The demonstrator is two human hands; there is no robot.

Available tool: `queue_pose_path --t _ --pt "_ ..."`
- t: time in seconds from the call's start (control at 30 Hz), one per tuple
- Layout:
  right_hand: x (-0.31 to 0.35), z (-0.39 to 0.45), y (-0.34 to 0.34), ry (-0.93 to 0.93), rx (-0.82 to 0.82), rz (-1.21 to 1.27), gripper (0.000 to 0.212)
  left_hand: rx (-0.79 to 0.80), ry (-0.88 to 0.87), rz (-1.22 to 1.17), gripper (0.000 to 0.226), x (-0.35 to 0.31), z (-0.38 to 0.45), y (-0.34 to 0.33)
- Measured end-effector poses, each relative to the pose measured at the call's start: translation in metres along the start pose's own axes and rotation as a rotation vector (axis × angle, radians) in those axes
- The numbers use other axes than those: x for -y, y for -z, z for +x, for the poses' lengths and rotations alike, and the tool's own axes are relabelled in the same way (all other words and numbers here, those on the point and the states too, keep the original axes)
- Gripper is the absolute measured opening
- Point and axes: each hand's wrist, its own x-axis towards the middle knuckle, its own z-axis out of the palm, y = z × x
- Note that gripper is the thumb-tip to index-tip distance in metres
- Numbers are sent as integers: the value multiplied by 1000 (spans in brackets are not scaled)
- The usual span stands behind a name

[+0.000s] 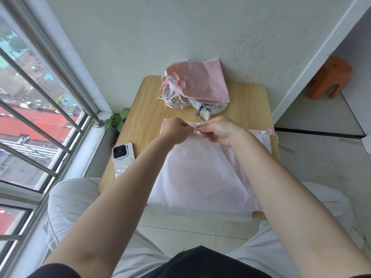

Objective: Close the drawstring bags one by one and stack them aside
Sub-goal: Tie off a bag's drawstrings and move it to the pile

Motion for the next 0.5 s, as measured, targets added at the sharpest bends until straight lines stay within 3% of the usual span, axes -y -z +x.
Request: queue_pose_path --t 0.17,0.3,0.5 --pt "-6 3 2 145 -176 -205 15 227 128 -284 12 -8 -3 14" --pt "-9 7 4 233 -295 -369 24 336 160 -429 28 -7 -4 19" --pt "-18 9 17 232 -471 -530 42 379 184 -499 44 11 0 23"
